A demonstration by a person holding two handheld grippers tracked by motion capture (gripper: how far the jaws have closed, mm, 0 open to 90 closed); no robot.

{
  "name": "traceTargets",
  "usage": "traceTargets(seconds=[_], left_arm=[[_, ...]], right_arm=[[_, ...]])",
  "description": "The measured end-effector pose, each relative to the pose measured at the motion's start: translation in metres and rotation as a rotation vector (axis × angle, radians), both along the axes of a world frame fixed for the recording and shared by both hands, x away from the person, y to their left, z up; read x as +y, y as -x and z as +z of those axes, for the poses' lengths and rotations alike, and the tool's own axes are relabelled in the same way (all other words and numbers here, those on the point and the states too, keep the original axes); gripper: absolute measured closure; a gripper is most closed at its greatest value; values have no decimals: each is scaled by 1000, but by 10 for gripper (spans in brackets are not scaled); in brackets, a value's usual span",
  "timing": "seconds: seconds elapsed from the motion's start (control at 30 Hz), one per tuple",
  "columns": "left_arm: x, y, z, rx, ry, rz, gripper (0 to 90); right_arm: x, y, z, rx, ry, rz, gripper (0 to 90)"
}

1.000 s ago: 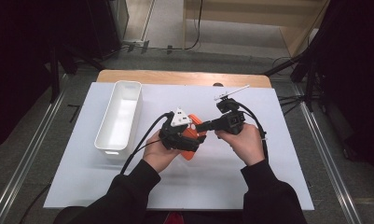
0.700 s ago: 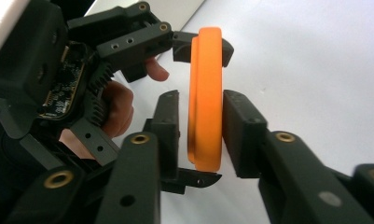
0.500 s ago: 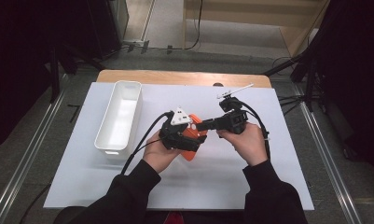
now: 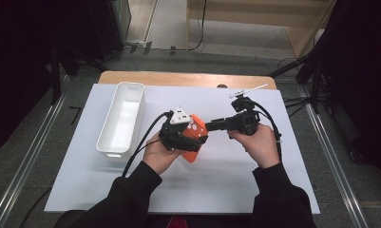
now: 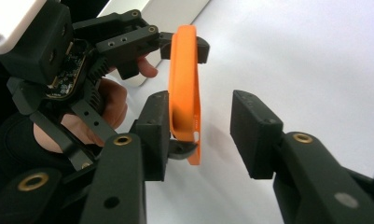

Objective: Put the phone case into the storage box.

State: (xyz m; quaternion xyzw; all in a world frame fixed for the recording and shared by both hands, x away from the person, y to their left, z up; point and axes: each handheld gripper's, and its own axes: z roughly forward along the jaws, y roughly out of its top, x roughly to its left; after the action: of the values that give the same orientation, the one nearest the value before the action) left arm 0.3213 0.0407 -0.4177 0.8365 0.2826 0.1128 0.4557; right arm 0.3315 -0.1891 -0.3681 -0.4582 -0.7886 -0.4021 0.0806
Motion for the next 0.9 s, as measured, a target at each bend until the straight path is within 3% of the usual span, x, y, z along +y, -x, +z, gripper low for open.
traceTargets(seconds=[0.23,0.37,0.7,0.9], left_arm=[[4,-2,4,16,13,5,159],[5,-1,9,19,3,-1,159],[11,-2,16,49,27,-6,159],[12,-2,17,58,30,-7,159]], right_arm=[[-8,1,0,-29,4,-13,509],[-10,2,-3,-67,15,-18,477],[-11,6,-17,-173,68,2,404],[-13,10,-22,-235,64,17,374]])
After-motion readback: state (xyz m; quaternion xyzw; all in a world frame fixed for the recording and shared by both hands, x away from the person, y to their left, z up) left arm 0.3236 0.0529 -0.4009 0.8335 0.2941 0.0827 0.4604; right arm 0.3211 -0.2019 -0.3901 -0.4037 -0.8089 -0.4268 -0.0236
